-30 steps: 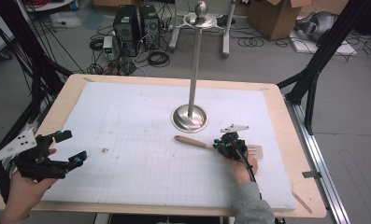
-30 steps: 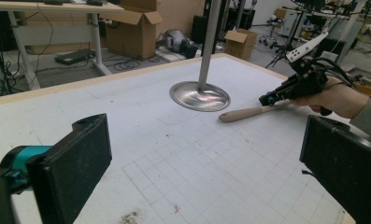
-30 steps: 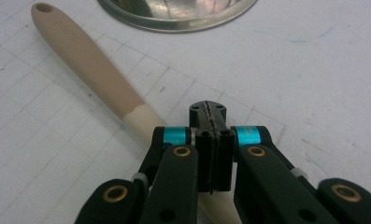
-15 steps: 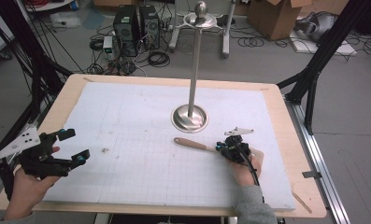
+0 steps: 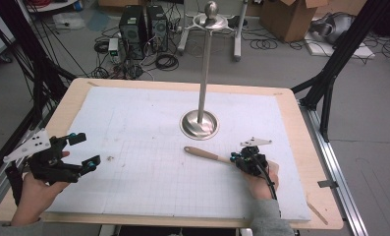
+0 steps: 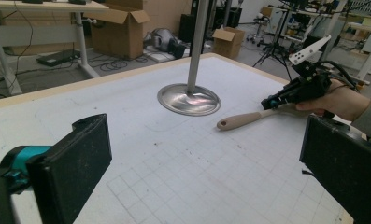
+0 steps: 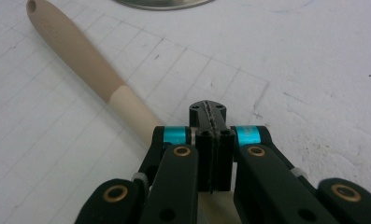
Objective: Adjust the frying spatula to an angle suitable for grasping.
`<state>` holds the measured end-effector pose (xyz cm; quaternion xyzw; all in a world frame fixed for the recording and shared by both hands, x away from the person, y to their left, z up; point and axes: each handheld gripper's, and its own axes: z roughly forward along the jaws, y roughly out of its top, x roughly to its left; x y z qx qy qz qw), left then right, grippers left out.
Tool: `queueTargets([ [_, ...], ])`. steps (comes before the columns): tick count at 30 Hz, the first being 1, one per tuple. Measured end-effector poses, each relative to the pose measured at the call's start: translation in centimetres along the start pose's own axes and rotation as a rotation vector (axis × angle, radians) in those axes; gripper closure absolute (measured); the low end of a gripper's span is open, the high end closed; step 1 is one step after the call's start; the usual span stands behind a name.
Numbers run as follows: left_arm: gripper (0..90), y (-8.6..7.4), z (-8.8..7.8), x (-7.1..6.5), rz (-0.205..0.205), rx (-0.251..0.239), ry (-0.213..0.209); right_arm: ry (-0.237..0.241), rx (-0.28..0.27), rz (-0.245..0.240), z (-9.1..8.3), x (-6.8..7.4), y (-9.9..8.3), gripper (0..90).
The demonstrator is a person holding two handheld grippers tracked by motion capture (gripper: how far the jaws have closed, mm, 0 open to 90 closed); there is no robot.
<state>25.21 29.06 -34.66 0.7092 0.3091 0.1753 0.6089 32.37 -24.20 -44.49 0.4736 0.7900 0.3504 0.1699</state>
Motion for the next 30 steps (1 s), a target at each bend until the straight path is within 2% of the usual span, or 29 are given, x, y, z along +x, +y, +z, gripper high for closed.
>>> queueTargets([
  [11, 2.7, 0.2, 1.2, 0.0, 0.003, 0.006, -0.026, -0.001, 0.002, 0.004, -0.8, -0.4, -0.7, 90.0],
  [30, 2.6, 0.7, 3.2, 0.1, 0.010, 0.009, -0.073, -0.011, 0.007, 0.043, -2.4, -1.0, -2.1, 90.0],
])
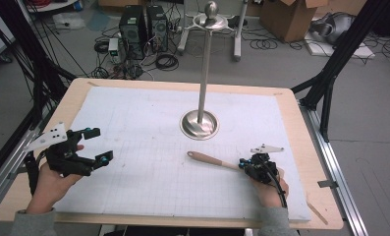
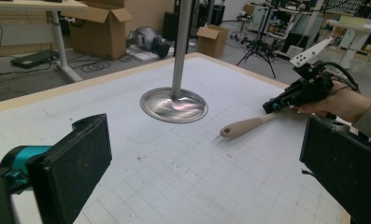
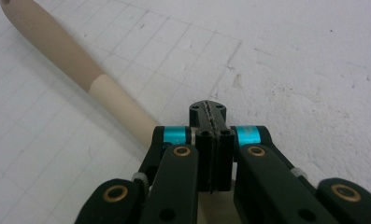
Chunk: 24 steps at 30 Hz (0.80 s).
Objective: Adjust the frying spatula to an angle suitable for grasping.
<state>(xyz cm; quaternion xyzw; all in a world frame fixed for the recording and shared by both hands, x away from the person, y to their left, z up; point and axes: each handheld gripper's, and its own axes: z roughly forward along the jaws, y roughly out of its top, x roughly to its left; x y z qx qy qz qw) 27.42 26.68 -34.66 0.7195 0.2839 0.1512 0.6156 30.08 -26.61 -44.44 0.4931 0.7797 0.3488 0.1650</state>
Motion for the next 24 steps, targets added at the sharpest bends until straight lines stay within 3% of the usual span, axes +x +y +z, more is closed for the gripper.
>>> queueTargets([
  [12, 2.7, 0.4, 1.6, 0.0, 0.006, 0.005, -0.035, -0.018, 0.012, 0.026, -1.2, -0.1, -1.0, 90.0],
  [24, 2.7, 0.8, 3.1, 0.1, 0.013, 0.007, -0.069, -0.035, 0.029, 0.019, -2.4, 0.3, -1.9, 90.0],
])
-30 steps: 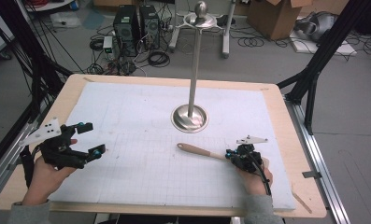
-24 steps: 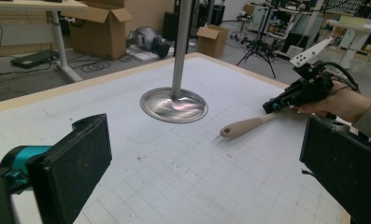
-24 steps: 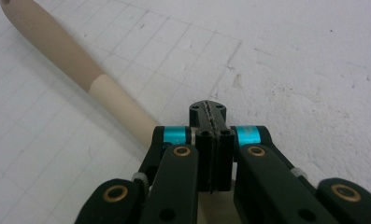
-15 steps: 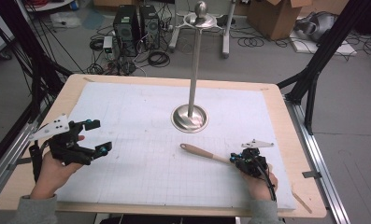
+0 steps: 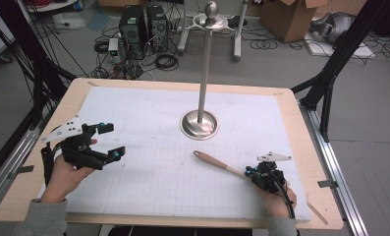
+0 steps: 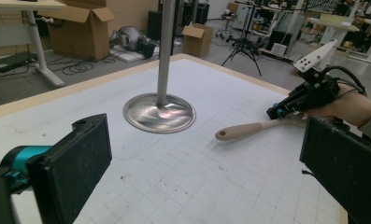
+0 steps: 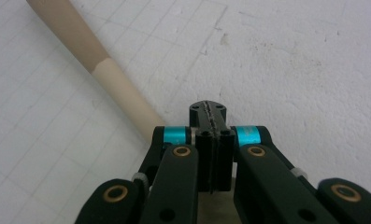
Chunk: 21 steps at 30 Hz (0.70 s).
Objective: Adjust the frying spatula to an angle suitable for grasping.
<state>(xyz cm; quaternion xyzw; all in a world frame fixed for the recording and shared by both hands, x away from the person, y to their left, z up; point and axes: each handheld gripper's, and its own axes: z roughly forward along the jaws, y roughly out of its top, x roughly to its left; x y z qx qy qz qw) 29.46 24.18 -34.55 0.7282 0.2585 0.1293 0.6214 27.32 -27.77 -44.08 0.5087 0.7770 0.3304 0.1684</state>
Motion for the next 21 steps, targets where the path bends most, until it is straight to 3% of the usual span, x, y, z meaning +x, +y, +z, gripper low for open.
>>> queueTargets([
  [11, 2.7, 0.1, 0.8, 0.0, 0.002, 0.010, -0.015, -0.008, 0.010, -0.004, -0.6, 0.4, -0.2, 90.0],
  [21, 2.6, -0.1, 0.4, 0.0, 0.002, 0.011, -0.002, 0.010, -0.081, -0.016, -1.6, 0.8, 0.8, 90.0],
])
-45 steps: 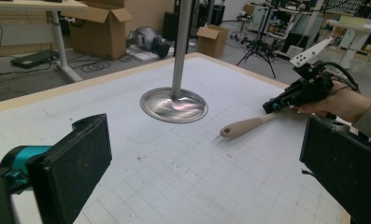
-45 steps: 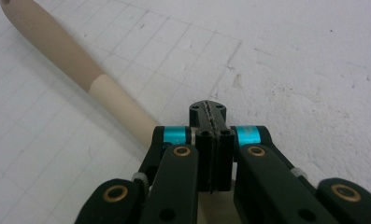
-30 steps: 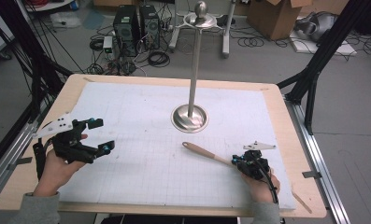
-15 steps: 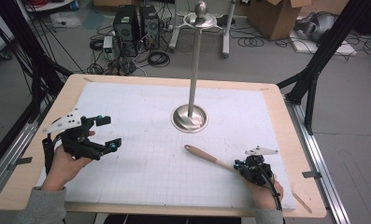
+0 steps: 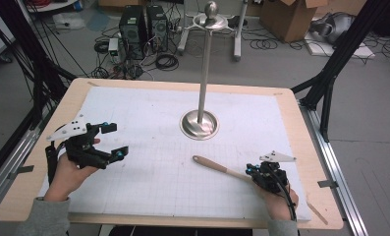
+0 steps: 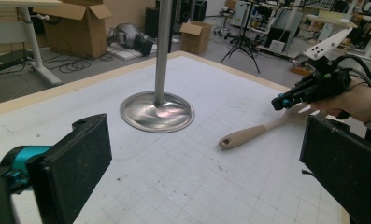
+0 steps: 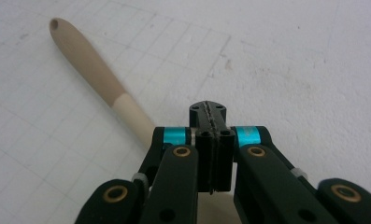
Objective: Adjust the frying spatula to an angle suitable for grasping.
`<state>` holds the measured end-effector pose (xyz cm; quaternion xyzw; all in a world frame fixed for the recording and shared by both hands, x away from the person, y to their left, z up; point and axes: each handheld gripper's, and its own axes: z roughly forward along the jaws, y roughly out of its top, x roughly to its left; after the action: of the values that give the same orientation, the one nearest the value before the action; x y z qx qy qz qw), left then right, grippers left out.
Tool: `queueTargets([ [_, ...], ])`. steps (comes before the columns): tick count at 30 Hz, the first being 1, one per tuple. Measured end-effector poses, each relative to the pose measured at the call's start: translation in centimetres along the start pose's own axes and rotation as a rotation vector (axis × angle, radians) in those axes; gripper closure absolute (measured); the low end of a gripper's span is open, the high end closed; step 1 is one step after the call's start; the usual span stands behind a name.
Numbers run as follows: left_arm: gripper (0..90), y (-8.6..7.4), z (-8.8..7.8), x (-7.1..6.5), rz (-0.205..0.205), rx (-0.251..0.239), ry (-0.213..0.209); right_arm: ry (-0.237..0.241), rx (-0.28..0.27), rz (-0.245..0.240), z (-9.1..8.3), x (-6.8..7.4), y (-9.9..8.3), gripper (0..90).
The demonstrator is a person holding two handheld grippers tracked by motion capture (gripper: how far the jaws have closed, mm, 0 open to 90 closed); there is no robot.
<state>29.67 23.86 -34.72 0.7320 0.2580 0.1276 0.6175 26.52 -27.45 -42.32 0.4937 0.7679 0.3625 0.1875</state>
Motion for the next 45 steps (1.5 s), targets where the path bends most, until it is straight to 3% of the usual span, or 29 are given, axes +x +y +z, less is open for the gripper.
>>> queueTargets([
  [9, 2.7, -0.2, -1.1, 0.0, -0.006, -0.007, 0.024, 0.062, -0.011, -0.087, 1.2, 2.5, 1.2, 90.0],
  [21, 2.7, -0.7, -3.3, -0.1, -0.016, -0.018, 0.075, 0.126, 0.017, -0.176, 3.4, 5.5, 2.4, 90.0],
  [33, 2.7, -1.1, -5.0, -0.2, -0.024, -0.025, 0.115, 0.202, -0.001, -0.225, 5.0, 6.9, 2.8, 90.0],
  [45, 2.7, -1.3, -5.7, -0.3, -0.029, -0.026, 0.131, 0.224, 0.013, -0.281, 6.6, 7.9, 2.8, 90.0],
])
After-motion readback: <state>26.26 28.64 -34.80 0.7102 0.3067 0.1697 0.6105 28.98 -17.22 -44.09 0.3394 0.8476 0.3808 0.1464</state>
